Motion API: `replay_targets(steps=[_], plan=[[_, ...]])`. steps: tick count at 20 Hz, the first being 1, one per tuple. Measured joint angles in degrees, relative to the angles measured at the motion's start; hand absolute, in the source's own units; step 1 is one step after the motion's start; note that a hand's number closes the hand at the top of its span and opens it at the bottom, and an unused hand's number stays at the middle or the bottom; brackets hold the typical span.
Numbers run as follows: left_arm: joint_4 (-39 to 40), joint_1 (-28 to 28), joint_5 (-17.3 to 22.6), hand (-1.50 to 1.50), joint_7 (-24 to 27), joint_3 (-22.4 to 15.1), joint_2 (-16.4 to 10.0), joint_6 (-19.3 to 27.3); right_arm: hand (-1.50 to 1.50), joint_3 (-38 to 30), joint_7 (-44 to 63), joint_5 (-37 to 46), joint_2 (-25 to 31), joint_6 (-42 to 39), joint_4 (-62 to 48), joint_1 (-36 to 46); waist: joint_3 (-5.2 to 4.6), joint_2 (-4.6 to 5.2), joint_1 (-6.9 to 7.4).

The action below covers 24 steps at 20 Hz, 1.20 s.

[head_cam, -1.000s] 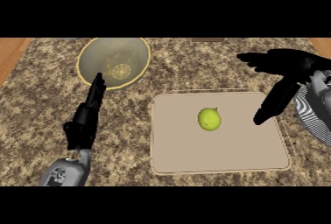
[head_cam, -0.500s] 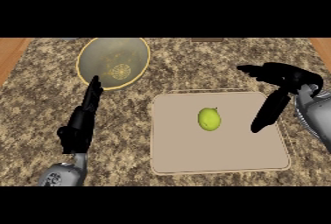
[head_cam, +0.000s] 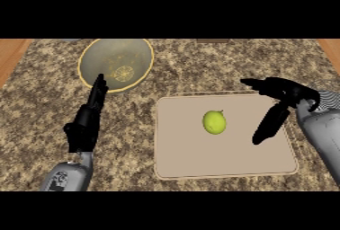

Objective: Pick the pear from the tray and place it in the tiered basket

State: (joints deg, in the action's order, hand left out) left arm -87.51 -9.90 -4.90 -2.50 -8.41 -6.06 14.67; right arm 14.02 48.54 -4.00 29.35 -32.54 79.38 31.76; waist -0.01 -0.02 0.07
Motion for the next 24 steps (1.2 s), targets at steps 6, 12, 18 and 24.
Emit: replay_targets(steps=[6,12,18,24], plan=[[-1.63,2.21,-0.03,0.00,0.43,0.76,0.06,-2.05,-1.50,-2.75,-2.50,3.48,-2.80,-1.57,0.14,-2.08,0.01,0.00,0.09],[-2.91,2.46,-0.93,0.00,-0.74,1.53,0.58,-2.83,-1.50,-4.26,-4.07,7.78,-6.99,-2.29,-2.00,-2.50,0.02,0.02,0.11],[-1.69,1.96,-2.35,0.00,0.10,2.12,1.69,-2.82,-1.50,-5.82,-3.71,9.95,-10.71,-3.17,-4.55,-0.94,0.02,0.02,0.12],[-1.11,1.28,-2.91,0.00,0.19,2.59,2.44,-3.51,-1.50,-6.60,-5.51,13.48,-13.02,-3.98,-8.31,0.15,0.00,0.03,0.16]])
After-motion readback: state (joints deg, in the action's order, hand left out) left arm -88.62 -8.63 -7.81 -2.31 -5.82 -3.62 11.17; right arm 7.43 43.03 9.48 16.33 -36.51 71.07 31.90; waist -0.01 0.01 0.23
